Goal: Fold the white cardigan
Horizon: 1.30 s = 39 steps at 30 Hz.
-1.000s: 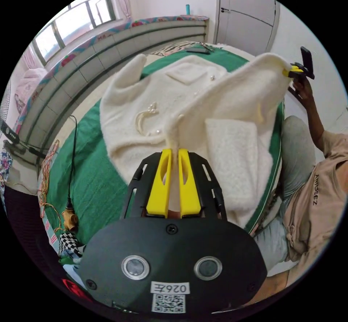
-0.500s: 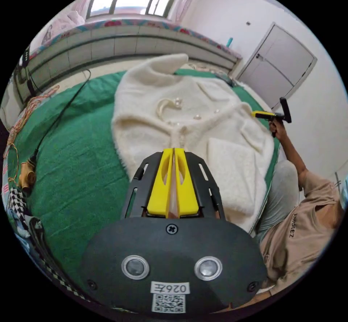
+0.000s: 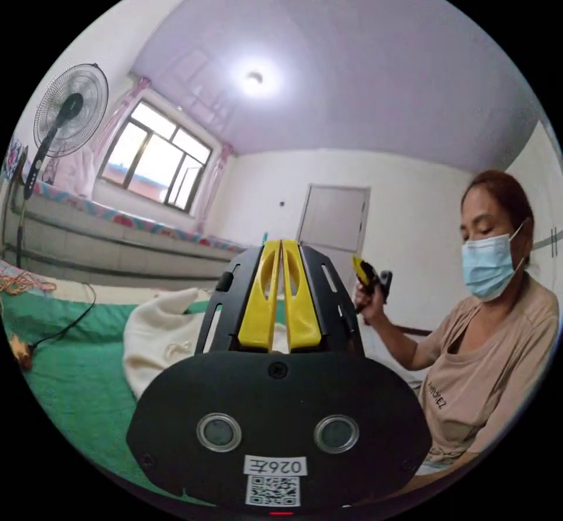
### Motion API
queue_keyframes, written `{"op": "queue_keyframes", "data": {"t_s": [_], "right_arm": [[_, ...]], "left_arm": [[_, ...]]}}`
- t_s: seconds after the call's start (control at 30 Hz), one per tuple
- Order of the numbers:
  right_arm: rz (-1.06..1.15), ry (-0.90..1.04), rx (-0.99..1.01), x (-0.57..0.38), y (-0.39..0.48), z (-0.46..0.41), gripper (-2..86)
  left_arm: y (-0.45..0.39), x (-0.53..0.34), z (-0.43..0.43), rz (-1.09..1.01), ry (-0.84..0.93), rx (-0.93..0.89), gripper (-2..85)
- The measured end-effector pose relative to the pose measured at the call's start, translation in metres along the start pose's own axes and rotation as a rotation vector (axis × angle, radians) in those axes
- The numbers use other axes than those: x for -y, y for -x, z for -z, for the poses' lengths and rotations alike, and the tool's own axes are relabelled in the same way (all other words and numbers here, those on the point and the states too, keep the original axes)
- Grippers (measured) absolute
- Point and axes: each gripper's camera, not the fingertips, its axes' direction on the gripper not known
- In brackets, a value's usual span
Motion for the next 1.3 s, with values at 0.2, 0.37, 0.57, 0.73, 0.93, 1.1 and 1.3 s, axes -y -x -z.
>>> {"op": "queue_keyframes", "data": {"t_s": [0.2,0.37,0.57,0.73,0.93,1.1,1.3], "right_arm": [[0.236,0.576,0.04,-0.051,0.096,-0.115,-1.1],[0.472,1.046,0.087,-0.157,0.143,-0.215,2.2],[0.626,1.305,0.155,-0.254,0.154,-0.302,9.5],[0.611,1.486,0.008,-0.31,0.126,-0.353,3.5],[0.377,1.228,-0.032,-0.242,0.078,-0.352,-1.0],[0.1,1.046,0.012,-0.166,-0.002,-0.365,-1.1],[-0.222,1.066,-0.23,-0.176,-0.146,-0.419,-0.5]], "left_arm": [[-0.038,-0.027,-0.027,-0.088,0.425,0.202,2.9],[-0.011,-0.119,-0.074,-0.061,0.946,0.316,25.7],[0.019,-0.157,-0.108,0.052,1.089,0.256,13.4],[0.021,-0.156,-0.127,0.053,1.134,0.209,3.8],[-0.024,-0.104,-0.119,-0.088,0.991,0.242,3.0],[-0.034,-0.027,-0.129,-0.179,0.78,0.281,3.6],[0.046,0.004,-0.179,-0.054,0.571,0.401,12.3]]}}
